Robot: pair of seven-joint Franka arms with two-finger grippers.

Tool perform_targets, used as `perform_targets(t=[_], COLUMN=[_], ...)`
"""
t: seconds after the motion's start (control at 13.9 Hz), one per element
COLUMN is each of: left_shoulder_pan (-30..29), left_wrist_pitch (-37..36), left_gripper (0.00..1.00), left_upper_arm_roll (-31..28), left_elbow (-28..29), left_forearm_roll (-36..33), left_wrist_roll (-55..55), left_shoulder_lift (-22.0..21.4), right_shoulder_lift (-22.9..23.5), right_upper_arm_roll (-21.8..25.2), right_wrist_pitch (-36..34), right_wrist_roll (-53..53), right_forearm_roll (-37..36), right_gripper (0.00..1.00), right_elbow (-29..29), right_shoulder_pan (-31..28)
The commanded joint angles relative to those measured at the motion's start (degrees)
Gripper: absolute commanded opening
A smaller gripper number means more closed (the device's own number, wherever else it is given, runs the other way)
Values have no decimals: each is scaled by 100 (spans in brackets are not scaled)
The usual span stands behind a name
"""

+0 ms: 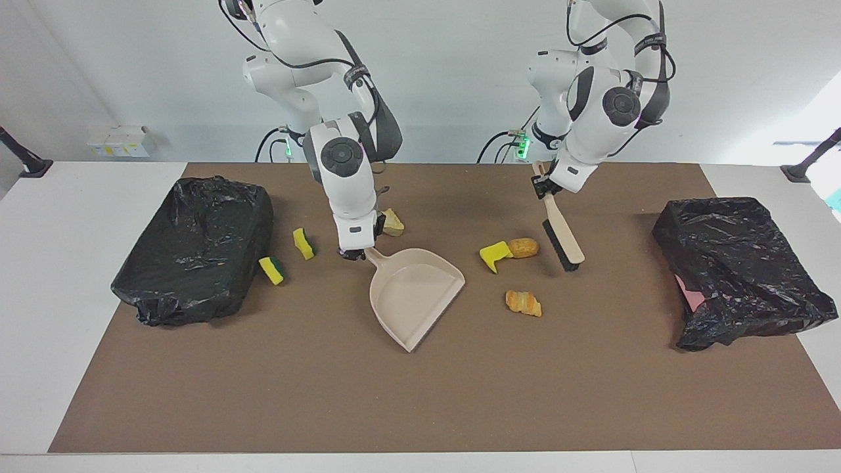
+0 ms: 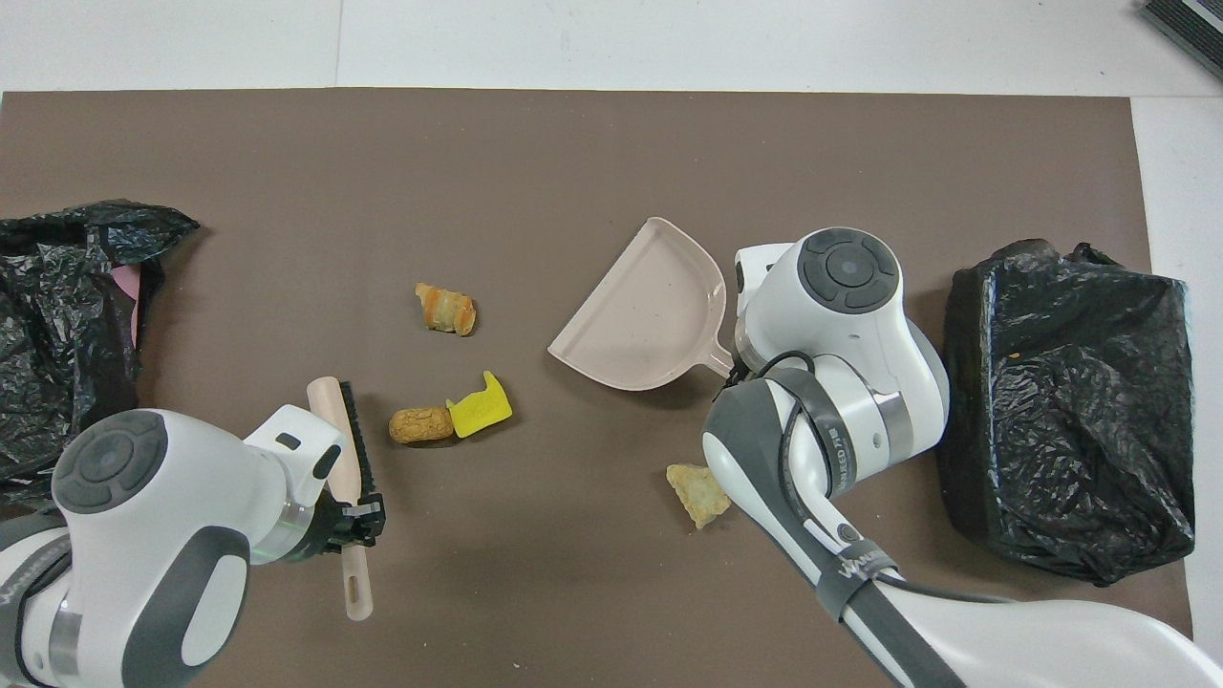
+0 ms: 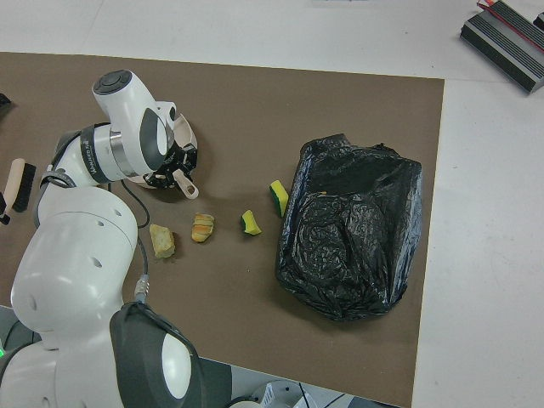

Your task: Sweep and dump trash in bin

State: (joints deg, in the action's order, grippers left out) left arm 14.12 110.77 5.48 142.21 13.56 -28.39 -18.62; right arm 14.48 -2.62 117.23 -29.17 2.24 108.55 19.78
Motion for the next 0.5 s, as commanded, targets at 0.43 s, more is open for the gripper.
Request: perform_targets(t=[0.43], left_shoulder_pan=[1443], left_wrist_pitch=[1938], left_gripper=[0], left_upper_arm_roll=[-30], left_elbow=[334], left_forearm_roll=[989], left_wrist_roll=[-2020], left_shoulder_lift=[638], right_shoulder_lift=[-104], right_upper_arm_roll=[-46], right_wrist_pitch=[1], right_wrist_roll=[-63], right_forearm_roll=[-66], right_gripper=[2], right_elbow=[167], right_shoulder_pan=[-97])
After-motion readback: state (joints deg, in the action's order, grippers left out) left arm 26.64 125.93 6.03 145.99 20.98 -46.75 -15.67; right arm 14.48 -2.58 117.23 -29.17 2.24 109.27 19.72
